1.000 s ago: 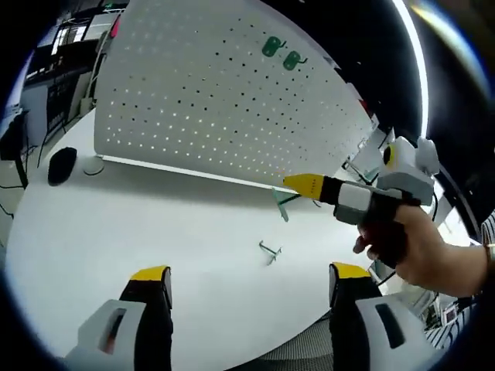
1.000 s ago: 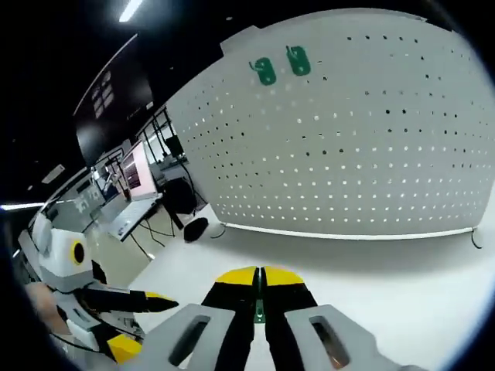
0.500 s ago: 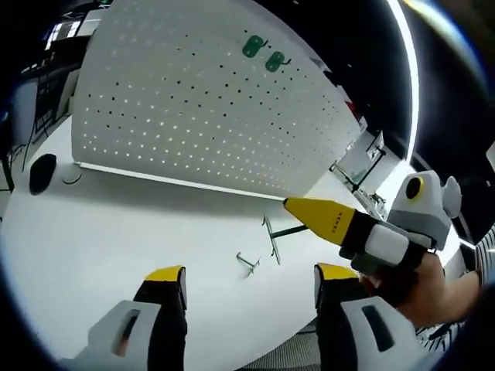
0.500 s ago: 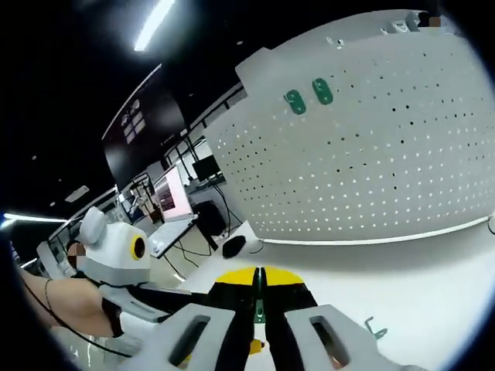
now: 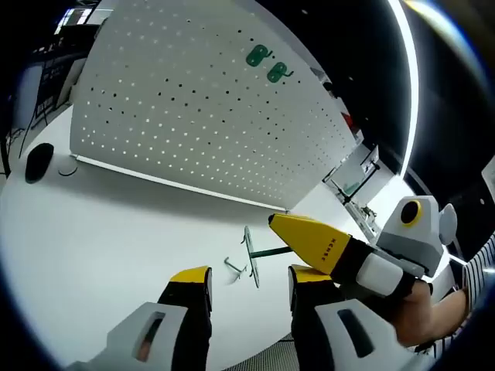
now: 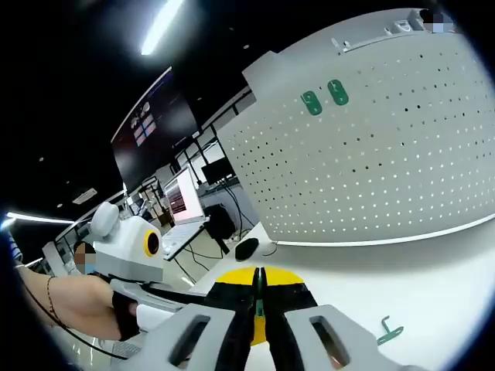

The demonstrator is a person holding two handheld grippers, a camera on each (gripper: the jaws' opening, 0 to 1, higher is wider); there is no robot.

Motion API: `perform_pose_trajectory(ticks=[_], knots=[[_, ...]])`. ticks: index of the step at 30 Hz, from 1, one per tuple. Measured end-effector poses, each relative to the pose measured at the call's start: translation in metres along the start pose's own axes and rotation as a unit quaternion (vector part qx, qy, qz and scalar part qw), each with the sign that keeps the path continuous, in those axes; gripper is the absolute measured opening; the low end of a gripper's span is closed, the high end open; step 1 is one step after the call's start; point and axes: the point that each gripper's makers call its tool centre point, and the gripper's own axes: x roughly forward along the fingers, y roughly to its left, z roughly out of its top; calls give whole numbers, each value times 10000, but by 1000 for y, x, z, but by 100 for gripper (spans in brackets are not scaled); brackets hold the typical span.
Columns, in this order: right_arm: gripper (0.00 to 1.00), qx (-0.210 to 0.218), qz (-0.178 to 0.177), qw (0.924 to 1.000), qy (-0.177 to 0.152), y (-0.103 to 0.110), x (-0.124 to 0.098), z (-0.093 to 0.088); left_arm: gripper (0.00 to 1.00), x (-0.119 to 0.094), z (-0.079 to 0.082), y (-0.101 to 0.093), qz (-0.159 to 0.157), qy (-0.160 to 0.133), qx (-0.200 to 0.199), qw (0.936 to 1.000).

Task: Insert the hook assembly into the mounting plate slot until the hook locks in place.

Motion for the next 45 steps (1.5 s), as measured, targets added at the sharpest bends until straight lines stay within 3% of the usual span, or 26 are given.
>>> perform_pose_trajectory(ticks=[4,24,28,34,41,45], knots=[[0,41,11,10000,25,0,0,-3,28,1,-2,-2,-38,65,22,10000],[0,44,-47,9998,-213,3,-2,2,5,2,0,-1,-217,33,-595,9980],[0,0,-55,9998,-213,2,-3,2,4,4,0,-2,-273,23,-707,9971],[0,19,-79,9998,-185,1,-3,1,2,3,-1,-2,-286,85,-562,9980],[1,182,82,9997,111,1,4,-7,1,2,1,10,-6,70,-271,9996],[7,332,256,9989,223,3,4,0,1,-7,21,28,453,-374,26,9983]])
